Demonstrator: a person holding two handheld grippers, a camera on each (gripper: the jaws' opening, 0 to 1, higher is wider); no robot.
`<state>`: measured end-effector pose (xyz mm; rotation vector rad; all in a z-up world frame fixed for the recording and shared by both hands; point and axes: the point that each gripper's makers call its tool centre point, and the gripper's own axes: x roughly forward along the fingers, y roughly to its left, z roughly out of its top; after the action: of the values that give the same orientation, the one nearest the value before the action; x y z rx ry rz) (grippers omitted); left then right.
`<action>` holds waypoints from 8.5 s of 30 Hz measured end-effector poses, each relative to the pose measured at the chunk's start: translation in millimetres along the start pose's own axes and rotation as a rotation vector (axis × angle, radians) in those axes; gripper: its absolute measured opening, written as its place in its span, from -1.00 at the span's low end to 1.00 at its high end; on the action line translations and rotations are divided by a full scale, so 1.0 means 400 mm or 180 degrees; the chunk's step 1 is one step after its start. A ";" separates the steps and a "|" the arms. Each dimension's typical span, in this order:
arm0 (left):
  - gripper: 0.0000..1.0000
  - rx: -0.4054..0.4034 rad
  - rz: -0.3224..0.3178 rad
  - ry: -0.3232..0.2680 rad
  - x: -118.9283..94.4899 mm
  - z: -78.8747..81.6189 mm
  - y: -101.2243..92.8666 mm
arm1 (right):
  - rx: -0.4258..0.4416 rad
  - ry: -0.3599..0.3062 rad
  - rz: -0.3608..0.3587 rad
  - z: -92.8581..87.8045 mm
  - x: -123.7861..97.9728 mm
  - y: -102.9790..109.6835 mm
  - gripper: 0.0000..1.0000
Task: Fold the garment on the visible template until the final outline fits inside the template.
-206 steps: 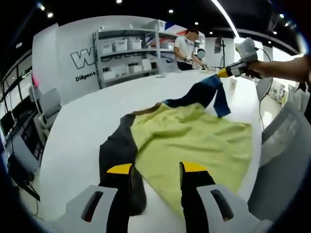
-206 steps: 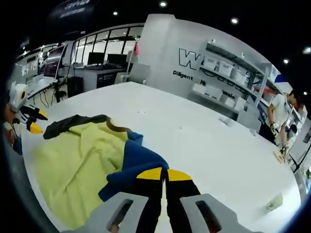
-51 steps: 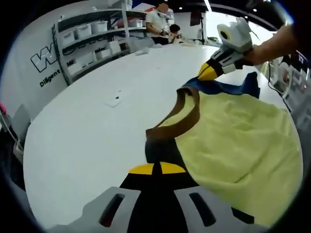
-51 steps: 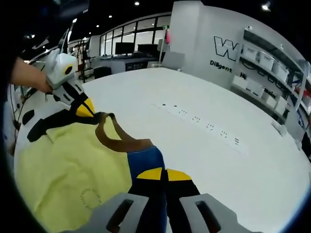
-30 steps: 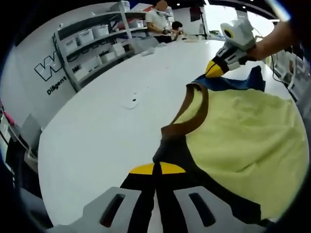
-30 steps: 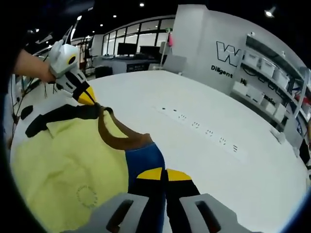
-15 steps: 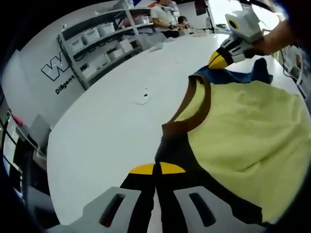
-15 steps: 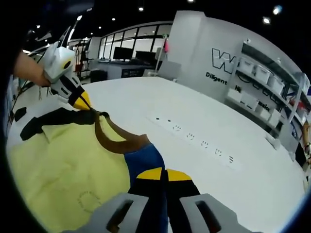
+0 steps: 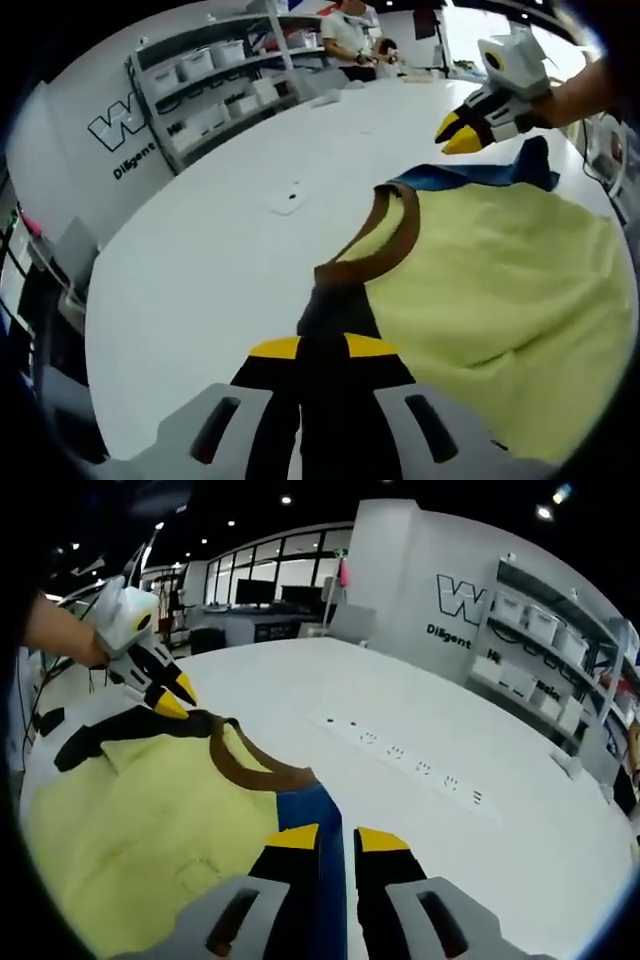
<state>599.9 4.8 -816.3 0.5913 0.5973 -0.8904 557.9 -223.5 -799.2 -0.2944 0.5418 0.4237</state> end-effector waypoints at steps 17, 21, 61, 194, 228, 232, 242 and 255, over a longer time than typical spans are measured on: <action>-0.36 -0.0395 -0.0102 -0.0193 -0.099 0.009 -0.069 | -0.0025 0.0047 0.0225 -0.009 -0.103 0.077 -0.38; -0.30 -0.0440 -0.0077 -0.0211 -0.129 0.006 -0.085 | -0.0021 0.0048 0.0247 -0.014 -0.134 0.093 -0.31; -0.36 -0.0677 -0.0002 -0.0184 -0.374 -0.181 -0.416 | 0.0309 0.0140 0.0197 -0.243 -0.465 0.270 -0.37; -0.47 -0.0932 0.0119 -0.0151 -0.520 -0.273 -0.535 | 0.0249 0.0497 -0.0243 -0.405 -0.593 0.189 -0.82; -0.10 -0.0972 0.0255 -0.0346 -0.548 -0.263 -0.480 | 0.0277 0.0744 -0.0518 -0.399 -0.422 0.066 -0.78; -0.10 -0.0956 0.0229 -0.0346 -0.541 -0.262 -0.483 | 0.0399 0.0745 -0.0504 -0.398 -0.423 0.077 -0.88; -0.13 -0.0905 0.0140 -0.0341 -0.525 -0.253 -0.491 | 0.0502 0.0821 -0.0568 -0.404 -0.429 0.069 -1.00; -0.14 -0.0886 0.0153 -0.0363 -0.522 -0.250 -0.475 | 0.0456 0.0554 -0.0615 -0.327 -0.488 0.059 -1.00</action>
<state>314.6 89.7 -782.6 0.3004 0.5891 -0.7736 339.0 -312.6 -802.4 -0.2444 0.7036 0.1716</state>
